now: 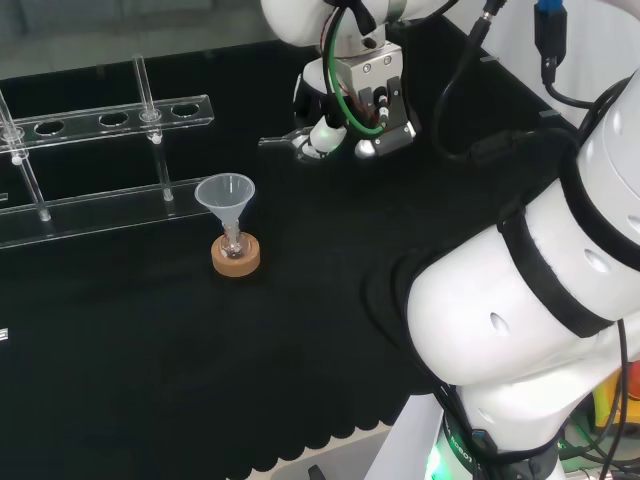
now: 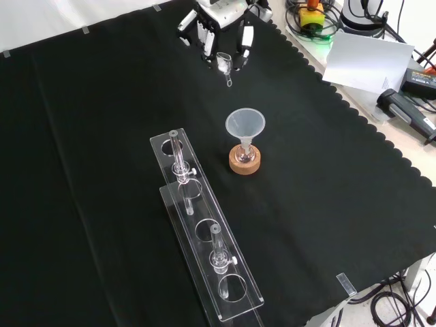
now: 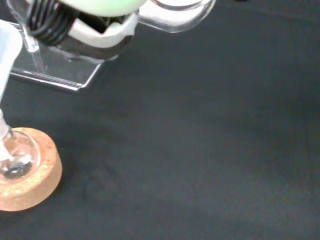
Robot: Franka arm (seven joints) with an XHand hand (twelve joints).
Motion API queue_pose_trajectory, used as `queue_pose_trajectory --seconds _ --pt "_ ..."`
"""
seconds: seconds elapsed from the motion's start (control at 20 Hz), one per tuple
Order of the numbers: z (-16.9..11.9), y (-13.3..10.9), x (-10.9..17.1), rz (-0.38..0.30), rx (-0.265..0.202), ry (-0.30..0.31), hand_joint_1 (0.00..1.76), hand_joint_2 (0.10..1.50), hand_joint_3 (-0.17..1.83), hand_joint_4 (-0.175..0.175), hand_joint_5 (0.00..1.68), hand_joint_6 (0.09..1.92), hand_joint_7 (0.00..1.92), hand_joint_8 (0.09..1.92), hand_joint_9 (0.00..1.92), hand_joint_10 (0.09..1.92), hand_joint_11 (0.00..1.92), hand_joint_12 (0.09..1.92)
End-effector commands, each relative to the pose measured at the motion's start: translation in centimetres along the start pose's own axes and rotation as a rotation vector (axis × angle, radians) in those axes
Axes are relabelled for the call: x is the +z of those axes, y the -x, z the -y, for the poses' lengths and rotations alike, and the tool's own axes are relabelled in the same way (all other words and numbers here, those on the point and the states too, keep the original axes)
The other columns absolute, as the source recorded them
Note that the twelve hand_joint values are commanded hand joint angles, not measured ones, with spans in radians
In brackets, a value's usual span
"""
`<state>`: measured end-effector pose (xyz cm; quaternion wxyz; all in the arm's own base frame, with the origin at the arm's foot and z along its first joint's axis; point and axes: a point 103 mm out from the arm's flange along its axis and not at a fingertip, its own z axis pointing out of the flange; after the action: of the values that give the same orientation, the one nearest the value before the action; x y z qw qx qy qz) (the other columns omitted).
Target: Pour all the NaCl from the weighing funnel into the round-bottom flask.
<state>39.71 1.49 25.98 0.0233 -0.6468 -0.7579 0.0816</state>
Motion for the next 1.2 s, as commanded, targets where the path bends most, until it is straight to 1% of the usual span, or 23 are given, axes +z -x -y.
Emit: queue_pose_trajectory --seconds 0.05,0.35,0.7,0.9,1.2 --pt "-0.2 -1.2 0.0 0.003 -0.023 -0.006 1.11 0.65 0.68 0.175 1.26 0.69 1.61 0.35 1.43 0.36 0.27 1.48" --pt "-0.3 -2.9 -0.1 0.007 -0.057 -0.01 1.11 0.65 0.68 0.175 1.26 0.69 1.61 0.35 1.43 0.36 0.27 1.48" --pt "-0.1 -4.6 0.6 0.005 -0.087 -0.036 1.11 0.64 0.69 0.175 1.26 0.7 1.61 0.35 1.44 0.36 0.27 1.48" --pt "-0.2 -4.8 1.3 0.012 -0.092 -0.062 1.11 0.64 0.69 0.175 1.26 0.7 1.61 0.35 1.44 0.36 0.27 1.48" --pt "-0.6 -4.5 2.2 0.023 -0.09 -0.09 1.11 0.64 0.7 0.175 1.26 0.7 1.61 0.35 1.44 0.36 0.27 1.49"
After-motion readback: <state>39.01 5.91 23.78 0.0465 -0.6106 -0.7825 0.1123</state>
